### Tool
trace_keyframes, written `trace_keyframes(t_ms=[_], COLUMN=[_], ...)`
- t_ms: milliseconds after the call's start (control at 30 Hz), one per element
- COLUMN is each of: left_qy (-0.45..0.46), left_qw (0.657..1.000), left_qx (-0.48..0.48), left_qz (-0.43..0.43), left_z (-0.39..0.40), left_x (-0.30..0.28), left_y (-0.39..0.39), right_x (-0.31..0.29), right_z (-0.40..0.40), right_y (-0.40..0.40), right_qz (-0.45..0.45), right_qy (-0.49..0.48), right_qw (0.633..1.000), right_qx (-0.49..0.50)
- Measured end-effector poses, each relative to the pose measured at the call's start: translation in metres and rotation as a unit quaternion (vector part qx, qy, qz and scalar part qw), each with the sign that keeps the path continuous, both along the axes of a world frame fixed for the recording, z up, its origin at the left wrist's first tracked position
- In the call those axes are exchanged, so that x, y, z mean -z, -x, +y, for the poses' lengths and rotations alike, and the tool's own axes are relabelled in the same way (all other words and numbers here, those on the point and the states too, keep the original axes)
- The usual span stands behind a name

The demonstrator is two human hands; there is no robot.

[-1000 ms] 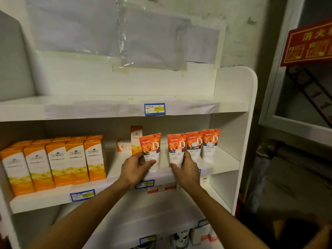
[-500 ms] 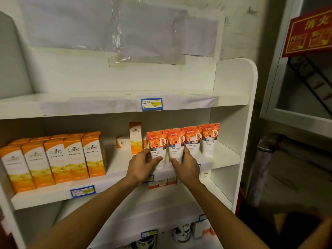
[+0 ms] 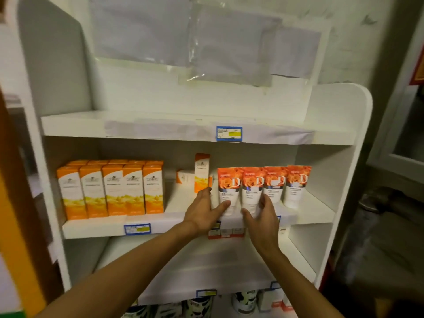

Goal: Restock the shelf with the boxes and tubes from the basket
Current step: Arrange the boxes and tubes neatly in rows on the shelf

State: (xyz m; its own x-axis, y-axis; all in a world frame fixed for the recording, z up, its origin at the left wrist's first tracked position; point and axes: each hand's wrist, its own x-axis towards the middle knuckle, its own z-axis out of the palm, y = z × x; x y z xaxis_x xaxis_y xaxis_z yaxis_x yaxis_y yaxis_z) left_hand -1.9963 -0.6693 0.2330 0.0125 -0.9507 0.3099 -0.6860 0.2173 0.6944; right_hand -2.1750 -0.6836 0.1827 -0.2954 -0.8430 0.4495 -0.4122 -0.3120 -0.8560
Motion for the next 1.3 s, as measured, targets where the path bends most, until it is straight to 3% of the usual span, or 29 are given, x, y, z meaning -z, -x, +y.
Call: trace_keyframes(t_ms=[67, 200, 300, 400, 567, 733, 867, 1033, 1167, 1300], left_qy=[0.006, 0.005, -0.001, -0.001, 0.001, 0.034, 0.121, 0.183, 0.143, 0.109], left_qw=[0.999, 0.996, 0.993, 0.984, 0.967, 0.953, 0.907, 0.866, 0.839, 0.844], left_qx=[-0.02, -0.051, -0.066, -0.042, -0.002, 0.017, 0.026, 0.04, 0.03, -0.019], left_qz=[-0.038, -0.074, -0.094, -0.174, -0.253, -0.3, -0.402, -0.464, -0.524, -0.525], left_z=[0.004, 0.002, 0.002, 0.008, 0.015, 0.026, 0.034, 0.033, 0.033, 0.032], left_x=[0.003, 0.005, 0.003, 0.004, 0.004, -0.014, -0.037, -0.076, -0.093, -0.101], left_y=[-0.015, -0.043, -0.059, -0.066, -0.071, -0.075, -0.079, -0.095, -0.11, -0.125], right_x=[0.004, 0.006, 0.004, 0.004, -0.005, -0.02, -0.053, -0.081, -0.094, -0.105], right_z=[0.01, 0.032, 0.042, 0.04, 0.024, 0.016, 0.011, 0.005, -0.01, -0.026], right_y=[-0.006, -0.023, -0.046, -0.076, -0.111, -0.12, -0.126, -0.132, -0.135, -0.147], right_qz=[0.021, 0.153, 0.26, 0.34, 0.271, 0.259, 0.179, 0.166, 0.097, 0.072], right_qy=[0.027, 0.153, 0.212, 0.184, 0.025, -0.022, -0.02, -0.067, -0.13, -0.162], right_qw=[0.999, 0.975, 0.941, 0.911, 0.949, 0.953, 0.973, 0.974, 0.976, 0.977], right_qx=[0.011, 0.049, -0.052, -0.141, -0.159, -0.153, -0.141, -0.139, -0.145, -0.118])
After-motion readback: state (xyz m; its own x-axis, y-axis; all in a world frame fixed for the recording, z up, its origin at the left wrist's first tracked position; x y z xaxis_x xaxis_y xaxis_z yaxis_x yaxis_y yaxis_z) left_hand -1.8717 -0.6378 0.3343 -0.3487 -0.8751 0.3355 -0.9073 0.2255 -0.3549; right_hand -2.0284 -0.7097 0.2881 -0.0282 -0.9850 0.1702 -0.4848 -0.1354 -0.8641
